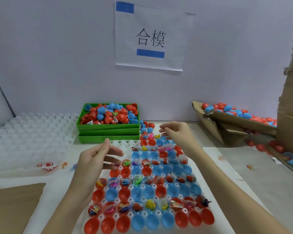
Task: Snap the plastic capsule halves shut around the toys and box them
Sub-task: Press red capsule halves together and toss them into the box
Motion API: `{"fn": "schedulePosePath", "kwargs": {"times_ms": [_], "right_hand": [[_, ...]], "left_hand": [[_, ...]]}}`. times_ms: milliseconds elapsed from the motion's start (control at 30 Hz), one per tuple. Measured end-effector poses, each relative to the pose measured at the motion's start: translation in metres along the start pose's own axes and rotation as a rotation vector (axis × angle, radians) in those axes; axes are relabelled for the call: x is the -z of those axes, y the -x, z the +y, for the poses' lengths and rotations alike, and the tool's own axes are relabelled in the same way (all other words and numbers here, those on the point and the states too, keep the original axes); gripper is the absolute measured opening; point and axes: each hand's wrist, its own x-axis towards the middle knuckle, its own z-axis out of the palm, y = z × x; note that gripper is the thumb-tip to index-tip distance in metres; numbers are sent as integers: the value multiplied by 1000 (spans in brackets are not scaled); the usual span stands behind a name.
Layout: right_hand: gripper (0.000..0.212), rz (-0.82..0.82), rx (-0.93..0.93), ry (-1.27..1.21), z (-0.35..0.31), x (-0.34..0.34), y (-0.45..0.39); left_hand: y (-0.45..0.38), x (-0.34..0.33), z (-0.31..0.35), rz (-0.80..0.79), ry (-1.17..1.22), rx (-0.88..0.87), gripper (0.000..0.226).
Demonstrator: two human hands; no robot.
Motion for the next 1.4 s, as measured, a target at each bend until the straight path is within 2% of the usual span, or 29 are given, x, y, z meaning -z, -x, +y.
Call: {"fn": "schedulePosePath", "kwargs": {"times_ms": [67, 133, 367, 433, 533, 667, 800, 900, 933, 1033, 1133, 1400], "right_hand": [[18, -64, 118, 339, 4, -11, -4], [17, -124, 170, 506, 4, -17, -8], [15, -200, 353, 730, 3, -36, -11], [17, -236, 332, 749, 3, -45, -11], [37, -201, 215, 709, 3, -57, -13], [23, -176, 144, 698, -1, -68, -14], [17, -111, 263, 690, -16, -60, 1], [9, -88, 396, 612, -24, -50, 31], [7, -109, 424, 582, -25, -48, 44], [8, -186, 504, 486, -24, -47, 82], [8, -197, 540, 385, -22, -52, 105], [10, -108, 337, -68, -23, -55, 122]], "left_hand": [[-1, 1, -1, 5, -28, 2, 47], [-2, 1, -2, 8, -39, 1, 47], [-1, 0, -1, 11, -32, -1, 47], [-1, -1, -1, 13, -33, -3, 48], [-1, -1, -1, 5, -30, -6, 48], [-1, 0, 0, -5, -21, 4, 48], [-2, 2, -2, 29, -46, -2, 38], [-1, 0, -3, 83, -174, -103, 10], [0, -1, -2, 72, -227, -129, 11], [2, -5, -3, -35, -278, -144, 33], [5, -11, -4, -72, -293, -195, 31], [10, -16, -1, -70, -269, -263, 30]]}}
